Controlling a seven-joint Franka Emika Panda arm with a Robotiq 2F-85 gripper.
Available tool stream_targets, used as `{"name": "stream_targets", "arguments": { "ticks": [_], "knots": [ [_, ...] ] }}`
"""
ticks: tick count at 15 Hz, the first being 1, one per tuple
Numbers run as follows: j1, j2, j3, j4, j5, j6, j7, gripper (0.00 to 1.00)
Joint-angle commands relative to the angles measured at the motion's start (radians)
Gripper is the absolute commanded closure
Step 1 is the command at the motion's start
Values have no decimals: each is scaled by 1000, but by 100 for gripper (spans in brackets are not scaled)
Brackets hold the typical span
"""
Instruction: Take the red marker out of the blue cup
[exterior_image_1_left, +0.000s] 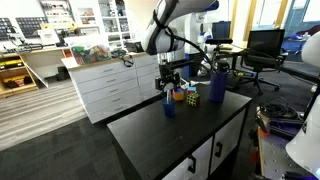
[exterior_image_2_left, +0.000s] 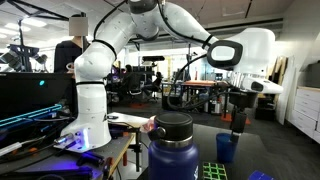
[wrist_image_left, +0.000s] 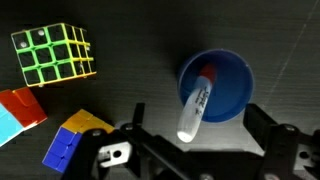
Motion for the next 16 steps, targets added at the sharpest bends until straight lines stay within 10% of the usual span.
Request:
{"name": "stream_targets", "arguments": {
  "ticks": [1, 3, 5, 16],
  "knots": [
    [-7, -18, -4, 4, 27, 3, -42, 0],
    [-8, -18, -4, 4, 27, 7, -51, 0],
    [-9, -18, -5, 5, 27, 11, -60, 27],
    [-7, -7, -5, -2, 32, 43, -119, 93]
  ]
}}
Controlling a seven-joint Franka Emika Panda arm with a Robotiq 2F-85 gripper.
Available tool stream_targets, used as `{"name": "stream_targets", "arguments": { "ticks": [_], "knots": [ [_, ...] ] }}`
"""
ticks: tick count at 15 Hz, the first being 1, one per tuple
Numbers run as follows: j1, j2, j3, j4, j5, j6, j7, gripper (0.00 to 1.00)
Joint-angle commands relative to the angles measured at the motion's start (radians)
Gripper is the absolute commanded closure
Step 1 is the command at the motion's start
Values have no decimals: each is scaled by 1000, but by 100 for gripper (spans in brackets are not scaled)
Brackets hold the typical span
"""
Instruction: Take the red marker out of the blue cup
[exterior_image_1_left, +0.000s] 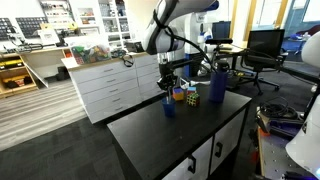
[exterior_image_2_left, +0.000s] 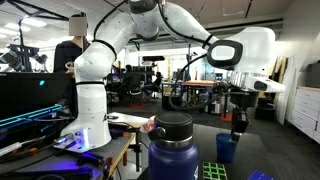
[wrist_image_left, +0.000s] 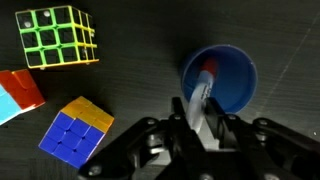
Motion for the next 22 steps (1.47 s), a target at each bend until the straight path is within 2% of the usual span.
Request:
{"name": "stream_targets", "arguments": {
  "ticks": [1, 2, 3, 9, 19, 22],
  "knots": [
    [-7, -6, -2, -3, 31, 28, -39, 96],
    [-7, -6, -2, -4, 32, 30, -40, 99],
    [-6, -5, -2, -6, 33, 33, -42, 94],
    [31, 14, -25, -27, 6, 19, -22, 94],
    [335, 89, -229, -98, -170, 23, 100, 94],
    [396, 117, -279, -99, -246, 31, 122, 94]
  ]
}}
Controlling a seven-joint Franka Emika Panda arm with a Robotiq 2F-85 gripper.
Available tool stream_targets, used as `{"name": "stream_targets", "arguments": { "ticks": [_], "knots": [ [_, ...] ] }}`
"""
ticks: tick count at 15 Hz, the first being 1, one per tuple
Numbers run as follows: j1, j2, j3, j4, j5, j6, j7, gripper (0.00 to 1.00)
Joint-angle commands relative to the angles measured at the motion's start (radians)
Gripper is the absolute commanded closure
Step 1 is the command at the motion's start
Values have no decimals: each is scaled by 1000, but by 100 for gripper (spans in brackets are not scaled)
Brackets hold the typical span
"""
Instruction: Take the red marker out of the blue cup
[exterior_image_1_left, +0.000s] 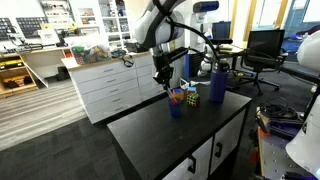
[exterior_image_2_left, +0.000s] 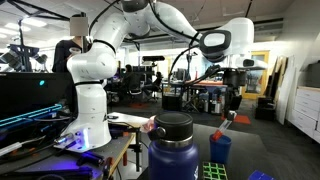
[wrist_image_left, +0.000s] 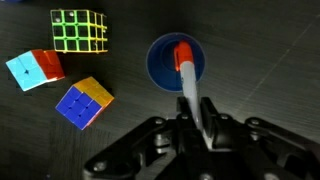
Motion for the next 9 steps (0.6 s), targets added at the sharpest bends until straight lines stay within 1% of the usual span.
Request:
{"name": "stream_targets", "arguments": {
  "ticks": [1, 5, 9],
  "knots": [
    [80, 75, -62, -33, -100, 25, 52, 94],
    [110, 100, -93, -12, -168, 30, 73, 94],
    [99, 114, -83, 28, -206, -5, 96, 94]
  ]
}}
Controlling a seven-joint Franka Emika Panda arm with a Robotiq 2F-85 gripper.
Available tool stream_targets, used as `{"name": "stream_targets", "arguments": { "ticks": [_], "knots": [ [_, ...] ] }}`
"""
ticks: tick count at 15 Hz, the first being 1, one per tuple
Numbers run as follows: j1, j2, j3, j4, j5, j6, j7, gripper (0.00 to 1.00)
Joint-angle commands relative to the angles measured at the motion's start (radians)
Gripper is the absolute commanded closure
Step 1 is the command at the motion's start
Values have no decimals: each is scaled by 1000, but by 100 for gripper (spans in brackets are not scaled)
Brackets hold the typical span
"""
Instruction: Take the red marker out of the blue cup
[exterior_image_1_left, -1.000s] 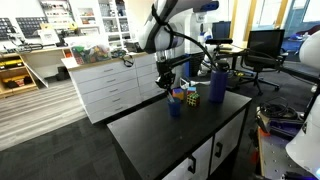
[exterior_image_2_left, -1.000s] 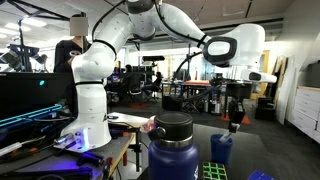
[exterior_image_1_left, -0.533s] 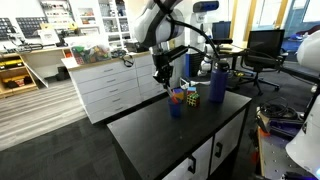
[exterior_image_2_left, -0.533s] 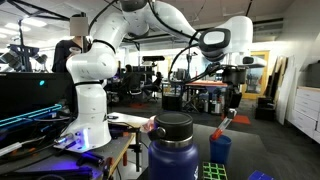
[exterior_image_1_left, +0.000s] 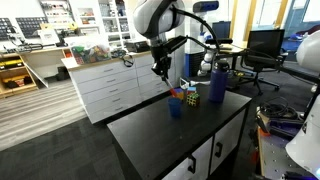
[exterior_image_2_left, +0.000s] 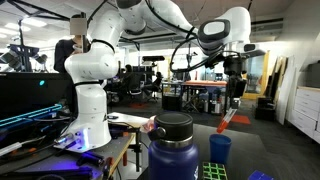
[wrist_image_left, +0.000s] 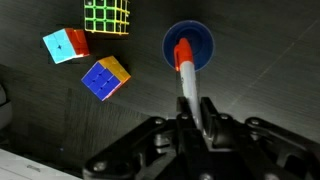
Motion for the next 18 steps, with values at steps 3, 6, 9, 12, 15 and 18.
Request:
{"name": "stream_targets", "arguments": {
  "ticks": [3, 6, 9, 12, 15, 18],
  "knots": [
    [-21, 39, 27, 64, -47, -74, 57, 94],
    [-49, 23, 61, 114, -32, -147, 64, 94],
    [-93, -7, 110, 170, -4, -242, 64, 94],
    [-136, -37, 157, 221, 32, -323, 52, 94],
    [-177, -73, 199, 265, 74, -389, 43, 94],
    [-212, -115, 234, 305, 114, -448, 37, 94]
  ]
}}
